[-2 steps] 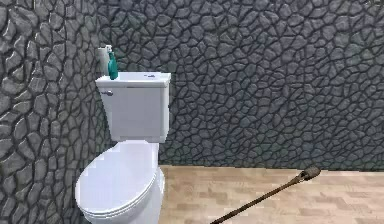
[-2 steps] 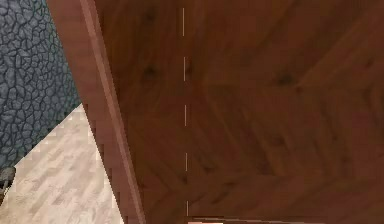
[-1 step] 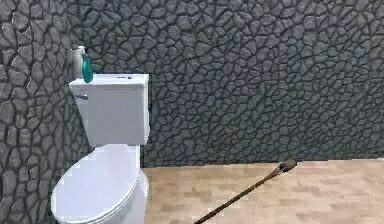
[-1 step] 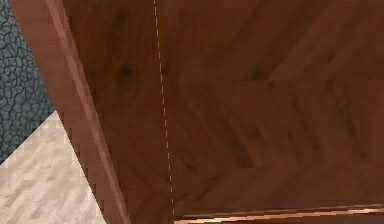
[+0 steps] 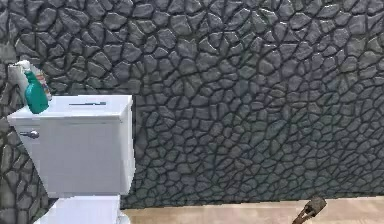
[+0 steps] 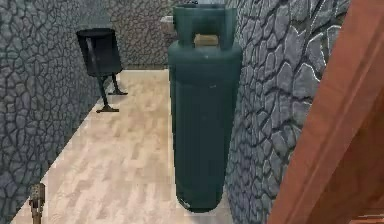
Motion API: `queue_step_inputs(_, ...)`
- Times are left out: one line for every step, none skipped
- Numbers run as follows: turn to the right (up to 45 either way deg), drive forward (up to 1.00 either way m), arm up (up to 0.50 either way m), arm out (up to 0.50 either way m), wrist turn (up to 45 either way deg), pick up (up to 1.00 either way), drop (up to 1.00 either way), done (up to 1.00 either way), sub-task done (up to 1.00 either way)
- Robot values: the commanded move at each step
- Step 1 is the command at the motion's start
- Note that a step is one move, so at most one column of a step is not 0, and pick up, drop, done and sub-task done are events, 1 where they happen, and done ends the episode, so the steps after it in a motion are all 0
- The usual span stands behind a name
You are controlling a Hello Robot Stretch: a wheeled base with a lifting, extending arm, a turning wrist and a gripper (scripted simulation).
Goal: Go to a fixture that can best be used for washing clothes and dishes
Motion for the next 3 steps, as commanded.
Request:
queue_step_inputs(45.0, 0.0, 0.0, 0.0, 0.0, 0.0, 0.0, 0.0, 0.0)
queue_step_inputs(9.0, 0.0, 0.0, 0.0, 0.0, 0.0, 0.0, 0.0, 0.0)
queue_step_inputs(3.0, 0.0, 0.0, 0.0, 0.0, 0.0, 0.0, 0.0, 0.0)
